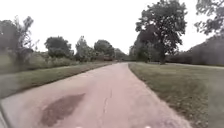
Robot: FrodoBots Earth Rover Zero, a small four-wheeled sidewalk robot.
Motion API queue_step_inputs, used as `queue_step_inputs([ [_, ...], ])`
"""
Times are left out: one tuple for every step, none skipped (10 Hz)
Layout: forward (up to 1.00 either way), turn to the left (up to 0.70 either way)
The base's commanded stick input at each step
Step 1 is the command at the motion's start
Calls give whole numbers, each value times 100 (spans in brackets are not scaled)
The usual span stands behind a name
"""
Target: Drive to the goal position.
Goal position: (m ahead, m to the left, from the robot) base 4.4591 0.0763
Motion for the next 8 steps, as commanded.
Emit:
queue_step_inputs([
  [70, -13],
  [70, -13],
  [70, -13],
  [70, -11],
  [70, -1],
  [70, 0],
  [70, 0],
  [70, 0],
])
